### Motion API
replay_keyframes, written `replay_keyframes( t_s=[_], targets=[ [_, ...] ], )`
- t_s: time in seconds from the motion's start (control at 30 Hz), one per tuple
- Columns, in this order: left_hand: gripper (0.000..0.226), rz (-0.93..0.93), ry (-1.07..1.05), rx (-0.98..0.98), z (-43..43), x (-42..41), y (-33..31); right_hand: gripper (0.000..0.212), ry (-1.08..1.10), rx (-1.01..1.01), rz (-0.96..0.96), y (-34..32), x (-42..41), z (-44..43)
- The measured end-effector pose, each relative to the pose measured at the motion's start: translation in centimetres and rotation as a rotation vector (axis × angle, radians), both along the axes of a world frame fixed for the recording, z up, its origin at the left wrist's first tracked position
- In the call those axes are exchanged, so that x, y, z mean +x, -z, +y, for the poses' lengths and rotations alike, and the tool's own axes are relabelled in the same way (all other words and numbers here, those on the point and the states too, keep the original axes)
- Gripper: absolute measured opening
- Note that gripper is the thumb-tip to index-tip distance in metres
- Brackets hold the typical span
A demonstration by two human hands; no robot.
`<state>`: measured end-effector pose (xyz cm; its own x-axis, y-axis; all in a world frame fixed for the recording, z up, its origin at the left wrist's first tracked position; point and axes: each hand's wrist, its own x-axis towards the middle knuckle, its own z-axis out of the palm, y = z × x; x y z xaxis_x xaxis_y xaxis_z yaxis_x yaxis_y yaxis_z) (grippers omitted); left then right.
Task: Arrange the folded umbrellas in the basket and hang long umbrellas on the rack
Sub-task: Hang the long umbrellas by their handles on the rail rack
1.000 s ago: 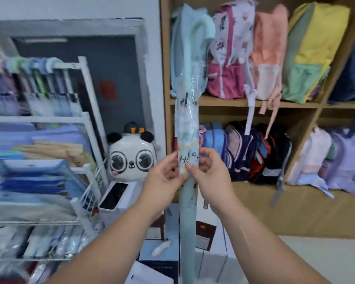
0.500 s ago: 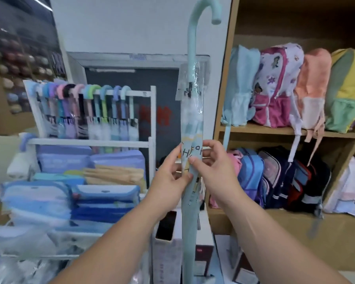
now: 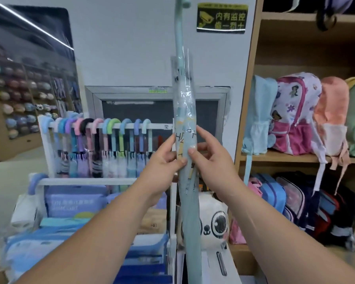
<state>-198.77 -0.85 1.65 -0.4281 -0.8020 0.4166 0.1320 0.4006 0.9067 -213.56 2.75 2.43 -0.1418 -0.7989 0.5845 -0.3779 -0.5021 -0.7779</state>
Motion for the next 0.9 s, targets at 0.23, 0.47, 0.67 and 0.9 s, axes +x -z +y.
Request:
replay_keyframes(
  t_s=[0.23,0.47,0.67,0.9],
  targets=[
    [0.048,0.03,-0.176,0.036,-5.4,0.4,-5.2,0.052,-0.203,0.045,-0.08,-4.4,0.3,-6.5],
    [0.045,0.023,-0.194,-0.002,-9.9,1.6,-8.2,0.055,-0.132,-0.006,-0.107,-7.7,1.9,-11.6],
    [0.067,-0.137,-0.117,-0.123,-12.2,3.4,-8.1,0.056,-0.008,-0.12,-0.184,-9.6,4.1,-14.7],
    [0.084,-0.06,0.014,-0.143,-16.1,6.6,-5.4,0.045,0.061,-0.209,-0.256,-12.4,8.1,-17.1]
  ],
)
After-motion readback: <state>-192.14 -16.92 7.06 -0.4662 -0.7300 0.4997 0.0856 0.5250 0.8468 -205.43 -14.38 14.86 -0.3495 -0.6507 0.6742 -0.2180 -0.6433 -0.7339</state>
